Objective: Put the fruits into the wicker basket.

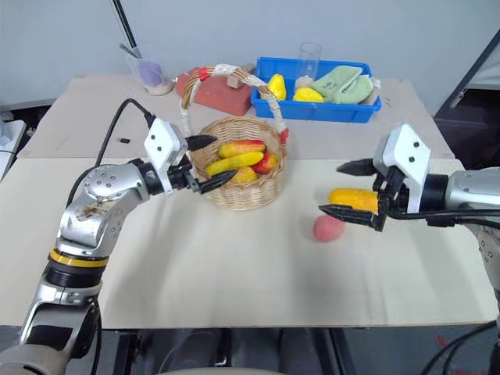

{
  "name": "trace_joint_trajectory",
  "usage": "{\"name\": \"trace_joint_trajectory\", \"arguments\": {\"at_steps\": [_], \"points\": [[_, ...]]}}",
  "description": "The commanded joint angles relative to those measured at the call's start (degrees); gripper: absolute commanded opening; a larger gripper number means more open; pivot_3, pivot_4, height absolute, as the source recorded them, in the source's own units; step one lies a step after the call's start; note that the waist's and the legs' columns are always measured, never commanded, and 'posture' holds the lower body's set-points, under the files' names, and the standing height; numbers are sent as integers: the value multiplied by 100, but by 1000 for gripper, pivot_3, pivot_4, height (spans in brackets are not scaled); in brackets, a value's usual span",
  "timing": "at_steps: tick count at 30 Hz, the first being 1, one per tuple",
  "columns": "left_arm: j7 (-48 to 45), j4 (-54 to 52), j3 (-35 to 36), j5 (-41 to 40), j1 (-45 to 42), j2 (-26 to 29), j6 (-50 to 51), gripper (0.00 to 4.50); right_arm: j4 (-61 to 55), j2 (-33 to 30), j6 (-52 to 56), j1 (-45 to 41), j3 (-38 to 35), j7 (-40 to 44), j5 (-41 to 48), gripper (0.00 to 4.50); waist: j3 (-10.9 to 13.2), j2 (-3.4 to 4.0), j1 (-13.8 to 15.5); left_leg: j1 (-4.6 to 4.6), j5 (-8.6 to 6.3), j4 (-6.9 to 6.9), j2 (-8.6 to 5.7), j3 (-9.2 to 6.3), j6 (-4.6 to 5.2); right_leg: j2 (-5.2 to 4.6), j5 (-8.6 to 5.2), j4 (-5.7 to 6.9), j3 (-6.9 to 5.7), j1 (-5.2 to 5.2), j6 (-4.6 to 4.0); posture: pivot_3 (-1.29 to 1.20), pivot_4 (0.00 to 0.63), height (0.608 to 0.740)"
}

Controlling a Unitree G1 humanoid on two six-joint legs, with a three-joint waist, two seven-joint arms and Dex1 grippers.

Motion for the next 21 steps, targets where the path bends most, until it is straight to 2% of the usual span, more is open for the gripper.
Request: {"name": "trace_joint_trajectory", "arguments": {"at_steps": [1,4,9,15,21], "points": [[-655,-655,176,-445,169,412,154,4446,-76,-94,-228,211,-58,32,-221,4500,0,0,-2,0,0,0,0,0,0,0,0,-2,0,-1,0,0,150,740],[-1357,-1253,426,-1017,588,1067,424,4446,153,34,-667,442,381,-113,-813,4500,0,0,-39,4,0,0,11,1,0,12,-1,-13,3,0,0,0,150,740],[-1779,-1653,643,-1411,931,1605,589,4446,746,315,-1272,289,998,-152,-1444,4500,2,4,-29,8,0,1,14,1,-1,19,-2,-15,6,3,-1,0,150,740],[-1795,-1867,725,-1426,1234,1774,577,4446,1277,629,-1586,22,1449,-64,-1805,4500,2,3,-2,7,0,1,14,1,-1,23,-2,-17,8,1,-1,0,150,740],[-1632,-2026,808,-1475,1364,1785,664,4446,1489,715,-1662,79,1557,131,-1858,4500,2,4,-2,7,0,1,16,0,-1,25,-1,-18,8,3,-1,0,150,740]]}}
